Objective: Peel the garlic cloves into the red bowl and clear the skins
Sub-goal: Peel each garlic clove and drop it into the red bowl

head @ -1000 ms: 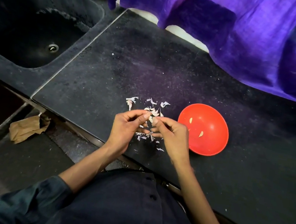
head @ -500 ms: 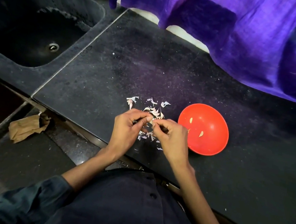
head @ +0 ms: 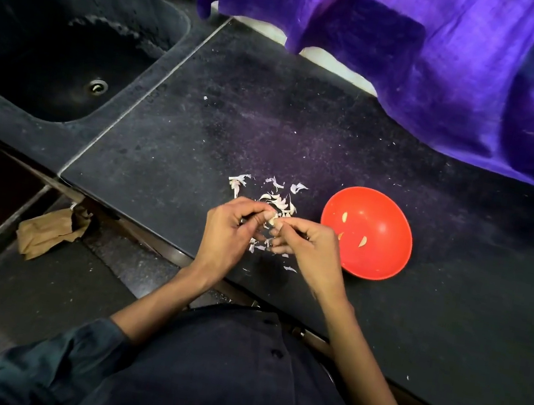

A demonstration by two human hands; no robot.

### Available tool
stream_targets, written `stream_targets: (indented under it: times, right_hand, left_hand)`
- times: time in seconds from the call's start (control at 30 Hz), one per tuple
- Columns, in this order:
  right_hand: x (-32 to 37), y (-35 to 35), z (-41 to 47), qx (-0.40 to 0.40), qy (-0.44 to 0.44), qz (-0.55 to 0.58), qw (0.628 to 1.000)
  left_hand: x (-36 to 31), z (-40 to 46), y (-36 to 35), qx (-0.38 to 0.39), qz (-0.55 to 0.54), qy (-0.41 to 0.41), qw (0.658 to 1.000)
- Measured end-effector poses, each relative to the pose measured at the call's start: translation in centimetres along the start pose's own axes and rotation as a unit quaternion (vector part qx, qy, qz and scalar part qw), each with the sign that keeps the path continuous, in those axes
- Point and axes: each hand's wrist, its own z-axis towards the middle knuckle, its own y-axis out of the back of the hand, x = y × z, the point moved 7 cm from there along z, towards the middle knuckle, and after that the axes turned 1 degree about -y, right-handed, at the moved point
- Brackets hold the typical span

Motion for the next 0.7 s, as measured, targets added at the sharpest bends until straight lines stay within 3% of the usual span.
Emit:
stream_targets:
  times: [0.37, 0.53, 0.7]
  right_hand:
    - [0.0, 0.1, -0.1, -0.007, 0.033, -0.064, 0.997]
    - [-0.8, -0.3, -0.2, 0.001, -0.033, 0.036, 0.999]
    - [-1.0, 0.0, -0.6, -0.015, -0.072, 0.111, 0.991]
  left_hand:
    - [0.1, -0.3, -0.2, 0.014, 0.051, -0.039, 0.998]
    - [1.8, -0.3, -0.4, 0.018, -0.124, 0.093, 0.988]
    - [1.9, -0.5, -0.6, 0.011, -0.236, 0.146, 0.961]
